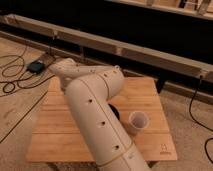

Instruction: Place the eraser on the white sponge

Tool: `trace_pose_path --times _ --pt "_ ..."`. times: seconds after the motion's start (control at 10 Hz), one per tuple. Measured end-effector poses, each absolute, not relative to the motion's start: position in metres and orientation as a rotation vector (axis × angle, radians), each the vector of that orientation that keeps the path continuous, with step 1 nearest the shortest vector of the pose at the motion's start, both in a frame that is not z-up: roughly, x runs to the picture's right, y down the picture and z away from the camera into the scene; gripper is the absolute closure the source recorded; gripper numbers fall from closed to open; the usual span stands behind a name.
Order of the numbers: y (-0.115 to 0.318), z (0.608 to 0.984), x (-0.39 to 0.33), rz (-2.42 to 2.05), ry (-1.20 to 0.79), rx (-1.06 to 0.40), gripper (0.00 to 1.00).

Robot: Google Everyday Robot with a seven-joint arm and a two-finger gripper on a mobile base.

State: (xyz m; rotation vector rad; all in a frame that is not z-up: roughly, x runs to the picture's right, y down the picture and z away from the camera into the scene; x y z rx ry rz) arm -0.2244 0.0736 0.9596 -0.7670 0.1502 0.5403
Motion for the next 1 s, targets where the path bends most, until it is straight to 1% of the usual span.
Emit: trace_pose_path --times 0.1,0.5,1.0 --pt "0.073 0.960 -0.219 0.547 0.153 -0.771 1.00" --pt "0.072 0.954 -0.204 0.545 0.150 -0.777 1.00" --pt "0.034 0.929 -0.177 0.571 0.101 -0.725 1.00"
